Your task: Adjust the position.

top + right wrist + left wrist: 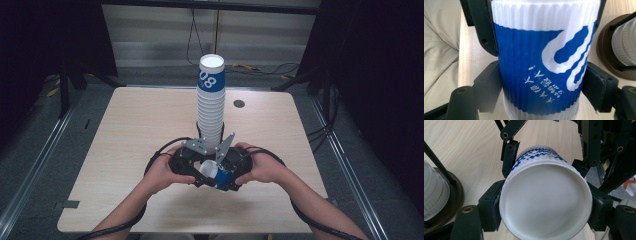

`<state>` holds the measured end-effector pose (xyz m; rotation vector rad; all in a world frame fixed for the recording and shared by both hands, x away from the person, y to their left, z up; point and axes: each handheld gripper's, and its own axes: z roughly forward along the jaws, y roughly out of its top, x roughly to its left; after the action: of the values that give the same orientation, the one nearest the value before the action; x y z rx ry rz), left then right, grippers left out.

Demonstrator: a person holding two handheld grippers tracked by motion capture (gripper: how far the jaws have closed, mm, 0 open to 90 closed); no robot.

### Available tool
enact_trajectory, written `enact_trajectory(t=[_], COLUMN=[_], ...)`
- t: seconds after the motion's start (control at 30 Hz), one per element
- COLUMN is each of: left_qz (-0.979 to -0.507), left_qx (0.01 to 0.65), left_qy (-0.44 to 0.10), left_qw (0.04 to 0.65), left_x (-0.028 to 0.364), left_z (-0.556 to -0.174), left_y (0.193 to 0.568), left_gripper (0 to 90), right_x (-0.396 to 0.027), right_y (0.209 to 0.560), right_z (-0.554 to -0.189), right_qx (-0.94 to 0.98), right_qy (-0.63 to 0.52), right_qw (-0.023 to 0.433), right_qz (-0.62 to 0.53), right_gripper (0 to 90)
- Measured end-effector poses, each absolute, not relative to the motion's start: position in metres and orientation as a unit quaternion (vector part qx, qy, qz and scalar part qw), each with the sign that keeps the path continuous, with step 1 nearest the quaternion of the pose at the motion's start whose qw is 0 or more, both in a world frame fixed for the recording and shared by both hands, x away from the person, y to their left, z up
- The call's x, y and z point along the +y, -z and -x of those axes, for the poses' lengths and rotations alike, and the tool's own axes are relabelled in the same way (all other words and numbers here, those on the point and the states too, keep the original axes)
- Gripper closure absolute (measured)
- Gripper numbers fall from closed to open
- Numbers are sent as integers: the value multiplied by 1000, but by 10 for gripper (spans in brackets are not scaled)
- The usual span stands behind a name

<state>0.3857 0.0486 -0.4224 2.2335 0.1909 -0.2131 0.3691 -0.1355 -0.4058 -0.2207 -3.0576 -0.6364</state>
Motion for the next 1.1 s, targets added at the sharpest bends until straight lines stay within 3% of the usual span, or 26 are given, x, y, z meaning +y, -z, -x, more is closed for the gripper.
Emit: enact_trajectory(t=[0.27, 1.1], left_qz=[-896, -881], left_qx=[82, 136], left_qy=[81, 71], left_qw=[428, 447], left_x=[59, 89], left_z=[-387, -395], left_y=[421, 418], left_gripper=[291, 287], right_x=[-142, -181], right_y=[406, 418], right_z=[-372, -370], right_qx=[-969, -930], right_qy=[226, 318], right_qw=[-5, -24], right_qz=[98, 181], right_gripper=[129, 132])
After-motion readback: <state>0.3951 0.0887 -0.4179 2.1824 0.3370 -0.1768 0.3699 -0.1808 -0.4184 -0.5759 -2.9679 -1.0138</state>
